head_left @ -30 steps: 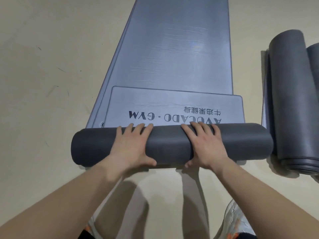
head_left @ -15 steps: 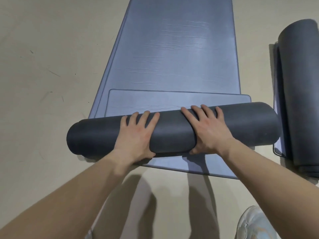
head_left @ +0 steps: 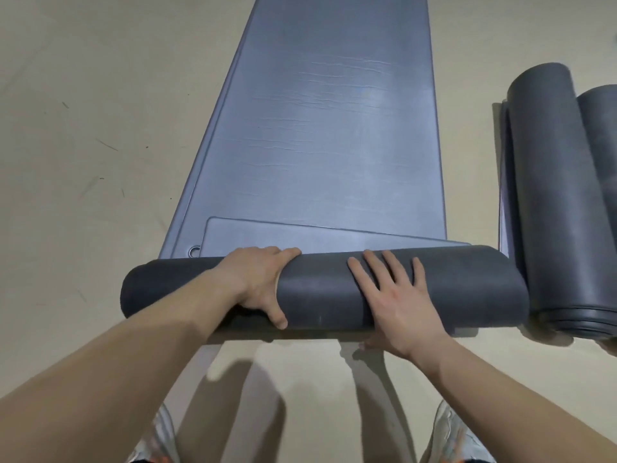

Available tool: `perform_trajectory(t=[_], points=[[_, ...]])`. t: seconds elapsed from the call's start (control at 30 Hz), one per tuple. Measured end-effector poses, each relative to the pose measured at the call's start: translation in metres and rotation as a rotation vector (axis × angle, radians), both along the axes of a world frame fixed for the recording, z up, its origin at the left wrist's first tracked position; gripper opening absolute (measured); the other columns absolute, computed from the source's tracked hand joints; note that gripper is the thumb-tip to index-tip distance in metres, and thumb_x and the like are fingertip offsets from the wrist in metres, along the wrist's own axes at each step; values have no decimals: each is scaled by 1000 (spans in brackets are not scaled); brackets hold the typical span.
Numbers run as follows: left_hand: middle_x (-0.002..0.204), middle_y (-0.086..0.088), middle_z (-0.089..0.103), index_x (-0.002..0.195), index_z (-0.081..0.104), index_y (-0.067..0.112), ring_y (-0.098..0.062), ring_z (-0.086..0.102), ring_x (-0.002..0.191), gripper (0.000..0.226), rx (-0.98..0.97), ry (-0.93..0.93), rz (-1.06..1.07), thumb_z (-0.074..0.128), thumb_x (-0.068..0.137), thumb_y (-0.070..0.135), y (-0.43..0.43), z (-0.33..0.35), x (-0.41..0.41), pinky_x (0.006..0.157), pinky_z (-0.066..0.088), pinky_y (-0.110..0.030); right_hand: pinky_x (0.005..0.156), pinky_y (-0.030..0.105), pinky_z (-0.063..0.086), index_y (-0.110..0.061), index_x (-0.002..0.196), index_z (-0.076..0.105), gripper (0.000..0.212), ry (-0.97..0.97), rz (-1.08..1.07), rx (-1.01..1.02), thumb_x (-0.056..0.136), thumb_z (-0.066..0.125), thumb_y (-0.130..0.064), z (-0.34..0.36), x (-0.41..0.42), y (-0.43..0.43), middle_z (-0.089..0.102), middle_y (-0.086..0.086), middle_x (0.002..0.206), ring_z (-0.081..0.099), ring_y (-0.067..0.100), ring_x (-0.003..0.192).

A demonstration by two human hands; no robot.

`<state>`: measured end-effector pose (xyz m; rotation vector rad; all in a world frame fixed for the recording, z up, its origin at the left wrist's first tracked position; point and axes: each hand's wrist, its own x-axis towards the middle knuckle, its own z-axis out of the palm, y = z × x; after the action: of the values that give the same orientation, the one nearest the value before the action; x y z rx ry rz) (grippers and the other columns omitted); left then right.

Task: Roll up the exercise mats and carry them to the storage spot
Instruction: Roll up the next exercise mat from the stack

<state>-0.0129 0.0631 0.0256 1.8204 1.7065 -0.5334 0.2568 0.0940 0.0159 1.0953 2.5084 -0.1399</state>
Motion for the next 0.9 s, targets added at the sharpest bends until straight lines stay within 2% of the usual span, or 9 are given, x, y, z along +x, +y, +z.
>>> perform_trajectory(t=[0.1,0.17,0.3,0.5,0.57,0.67,0.73,0.8,0.9], points=[[165,0,23,159,-5,30,-33,28,149,141,113,107,-34,74,55,83,-8,2,12,120,19,-61,110,65,30,-30,154,21,136,57,20,-4,41,88,-64,-3,-7,27,40,5,154,40,33,139],[167,-5,13,157,-12,30,-36,21,151,143,209,165,-33,73,56,84,-16,-4,15,120,19,-61,112,57,28,-36,154,14,134,30,15,-128,43,80,-72,9,-22,59,35,-3,154,39,27,138],[150,-1,43,155,5,35,-31,49,129,137,230,113,19,73,46,82,19,-6,-4,103,42,-52,114,54,29,-40,154,12,139,-33,-5,-246,41,84,-76,17,-43,102,40,-4,151,43,28,135],[130,2,57,150,20,37,-29,59,111,128,164,74,68,75,44,81,27,2,-2,90,51,-44,109,59,31,-22,153,24,143,71,121,99,34,88,-70,-7,-29,57,45,11,145,46,37,130],[122,2,59,145,26,35,-29,60,107,122,125,50,192,74,44,82,13,1,11,83,49,-41,112,61,26,-31,155,18,139,60,191,78,42,90,-66,2,-26,78,38,6,152,40,33,138],[115,6,62,131,37,33,-27,62,104,105,90,-93,480,69,47,87,-11,-4,42,80,48,-39,115,64,22,-36,159,7,118,-5,232,131,72,87,-35,21,-29,98,19,6,165,21,34,150],[116,11,65,128,40,34,-24,64,104,98,94,-231,620,64,50,89,-23,-11,66,85,52,-41,110,59,36,-33,158,10,98,-20,64,190,86,74,-18,24,-22,95,16,11,164,28,40,145],[123,10,66,134,40,32,-24,64,108,102,97,-364,725,61,53,90,-27,-15,89,91,53,-44,95,49,49,-27,155,24,71,167,-343,112,95,61,-23,18,-9,80,32,16,155,48,42,126],[125,8,66,133,44,29,-23,64,109,96,137,-506,837,64,58,86,-15,-20,115,92,55,-41,100,45,46,-26,152,38,58,522,-900,-382,101,38,-53,-5,4,50,58,8,139,54,36,125]])
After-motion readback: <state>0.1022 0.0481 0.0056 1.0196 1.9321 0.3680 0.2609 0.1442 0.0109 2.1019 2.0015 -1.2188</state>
